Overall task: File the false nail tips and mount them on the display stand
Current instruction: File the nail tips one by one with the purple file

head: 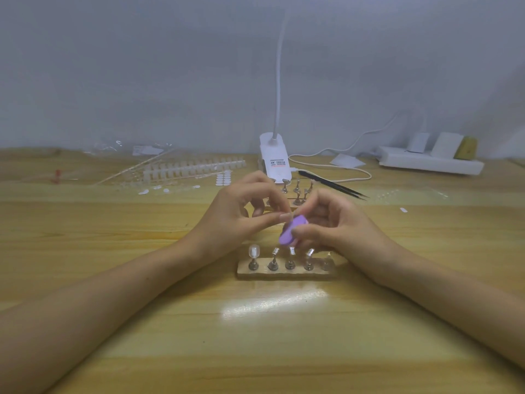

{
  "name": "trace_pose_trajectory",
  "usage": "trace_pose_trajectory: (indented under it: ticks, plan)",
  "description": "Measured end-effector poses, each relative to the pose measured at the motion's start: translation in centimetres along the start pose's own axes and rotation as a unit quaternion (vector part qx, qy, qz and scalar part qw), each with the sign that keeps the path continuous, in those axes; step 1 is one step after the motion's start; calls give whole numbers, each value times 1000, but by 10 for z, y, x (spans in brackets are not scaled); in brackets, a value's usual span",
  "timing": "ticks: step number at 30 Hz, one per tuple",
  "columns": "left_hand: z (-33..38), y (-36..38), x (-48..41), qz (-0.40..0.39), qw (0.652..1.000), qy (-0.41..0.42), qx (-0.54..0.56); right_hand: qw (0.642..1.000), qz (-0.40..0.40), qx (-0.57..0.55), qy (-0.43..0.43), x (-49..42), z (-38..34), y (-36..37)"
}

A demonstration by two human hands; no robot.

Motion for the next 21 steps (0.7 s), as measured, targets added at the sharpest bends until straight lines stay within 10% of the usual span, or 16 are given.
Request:
trace_pose_trajectory:
  ticks: [4,21]
  plan:
    - [-1,0,0,0,1000,-2,7,995,83,-51,-9,-1,0,-14]
    - [-1,1,0,-5,1000,-3,12,1000,-7,7,-14,-1,0,-1]
Point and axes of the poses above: each hand's wrist, its own x-axis away from the middle knuckle, its own y-axis out of the palm, z = x × y, the point moved 6 cm from there along -x, towards the middle knuckle, and after that the axes turned 5 degrees about x, right-handed, at the moved point
